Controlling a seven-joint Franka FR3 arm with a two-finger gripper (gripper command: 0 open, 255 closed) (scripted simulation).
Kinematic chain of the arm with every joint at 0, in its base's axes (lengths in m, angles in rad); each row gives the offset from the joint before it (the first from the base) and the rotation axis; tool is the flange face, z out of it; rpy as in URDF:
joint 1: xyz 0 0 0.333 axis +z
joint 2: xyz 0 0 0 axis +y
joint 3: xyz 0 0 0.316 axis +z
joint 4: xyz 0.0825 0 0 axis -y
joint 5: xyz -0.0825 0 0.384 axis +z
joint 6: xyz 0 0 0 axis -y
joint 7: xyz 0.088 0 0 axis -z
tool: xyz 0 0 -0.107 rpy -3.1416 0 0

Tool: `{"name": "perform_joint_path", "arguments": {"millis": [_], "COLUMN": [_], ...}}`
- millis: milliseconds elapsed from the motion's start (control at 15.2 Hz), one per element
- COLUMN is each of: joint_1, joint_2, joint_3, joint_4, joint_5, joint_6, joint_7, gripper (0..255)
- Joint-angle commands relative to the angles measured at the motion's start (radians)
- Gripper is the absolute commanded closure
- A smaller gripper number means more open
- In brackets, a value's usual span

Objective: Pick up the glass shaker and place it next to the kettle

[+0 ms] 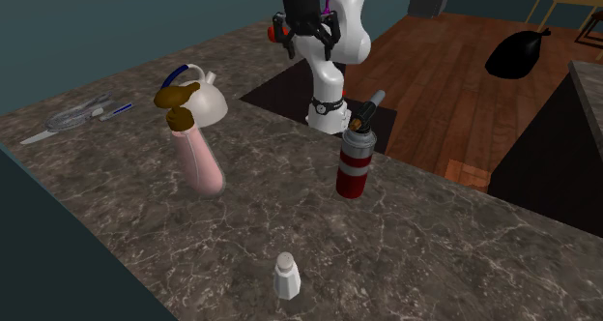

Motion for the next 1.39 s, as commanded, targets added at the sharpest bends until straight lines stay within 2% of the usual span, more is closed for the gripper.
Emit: {"name": "perform_joint_path", "arguments": {"millis": [0,330,660,990,1320], "joint_1": [0.000,0.007,0.005,-0.002,-0.004], "joint_2": [0.000,0.148,0.315,0.494,0.681], "joint_3": [0.000,0.074,0.142,0.202,0.248], "joint_4": [0.000,0.032,0.099,0.199,0.331], "joint_5": [0.000,0.022,0.016,-0.024,-0.100], "joint_6": [0.000,0.159,0.300,0.413,0.493], "joint_7": [0.000,0.072,0.150,0.239,0.341], "gripper": [0,0,0,0,0]}}
